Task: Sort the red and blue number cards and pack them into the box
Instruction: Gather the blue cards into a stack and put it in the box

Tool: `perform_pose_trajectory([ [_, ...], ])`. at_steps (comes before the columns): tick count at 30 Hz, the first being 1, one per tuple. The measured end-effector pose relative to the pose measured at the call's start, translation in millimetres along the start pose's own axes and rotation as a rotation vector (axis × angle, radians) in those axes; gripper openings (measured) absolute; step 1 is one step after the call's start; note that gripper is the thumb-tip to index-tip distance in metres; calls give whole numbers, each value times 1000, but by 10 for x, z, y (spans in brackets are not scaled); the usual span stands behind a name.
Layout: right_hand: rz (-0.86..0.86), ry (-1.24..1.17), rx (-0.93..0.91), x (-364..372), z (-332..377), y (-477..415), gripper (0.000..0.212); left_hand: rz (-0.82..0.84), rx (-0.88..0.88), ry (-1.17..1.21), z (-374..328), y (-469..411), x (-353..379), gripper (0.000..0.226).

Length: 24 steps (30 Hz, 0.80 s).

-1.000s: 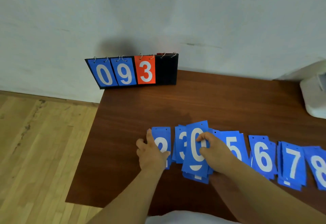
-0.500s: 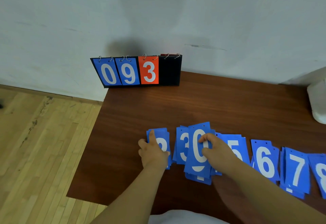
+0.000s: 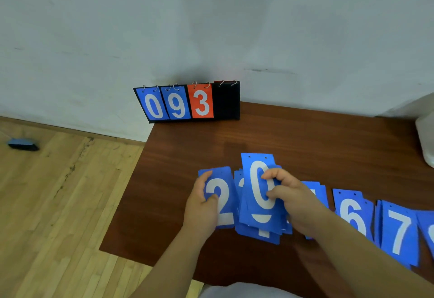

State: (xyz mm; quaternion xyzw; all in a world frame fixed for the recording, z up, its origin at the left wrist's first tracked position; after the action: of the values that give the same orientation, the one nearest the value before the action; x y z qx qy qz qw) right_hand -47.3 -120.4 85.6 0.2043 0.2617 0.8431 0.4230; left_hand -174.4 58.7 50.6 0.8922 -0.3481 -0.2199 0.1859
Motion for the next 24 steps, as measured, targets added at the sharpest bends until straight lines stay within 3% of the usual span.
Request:
perform_pose_trajectory([
  [4, 39, -198, -79, -125, 78, 180, 41, 98, -5, 153, -251, 340, 300, 60],
  [7, -34, 42, -137, -347, 94, 345, 30, 187, 67, 203, -424, 625, 544, 62],
  [9, -64, 164, -145, -525, 86, 468, 35, 256, 108, 224, -531, 827, 717, 58],
  [13, -104, 233, -181, -800, 47, 716, 37, 370, 152, 177, -602, 1151, 1057, 33],
  [17, -82, 235, -163, -1018, -47, 887, 37, 477, 166, 92, -519, 1314, 1306, 51],
  [20, -74, 226, -161, -1129, -133, 932, 38, 488, 106, 122, -439, 1334, 1366, 32],
  [24, -188, 353, -166, -1097, -174, 878, 40, 355, 129, -42, -391, 1250, 1306, 38],
])
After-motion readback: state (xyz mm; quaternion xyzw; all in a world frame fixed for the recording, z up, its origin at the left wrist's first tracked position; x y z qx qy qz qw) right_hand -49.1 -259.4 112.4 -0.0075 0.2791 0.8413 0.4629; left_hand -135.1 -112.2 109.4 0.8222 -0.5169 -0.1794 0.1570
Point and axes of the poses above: each hand's wrist, its own y-axis away from the middle knuckle, its own x-axis out of the palm, z = x × y, the point moved 1 cm from there along -y, towards the middle knuckle, and after that the axes turned 3 degrees about -z, right-handed, at the moved point
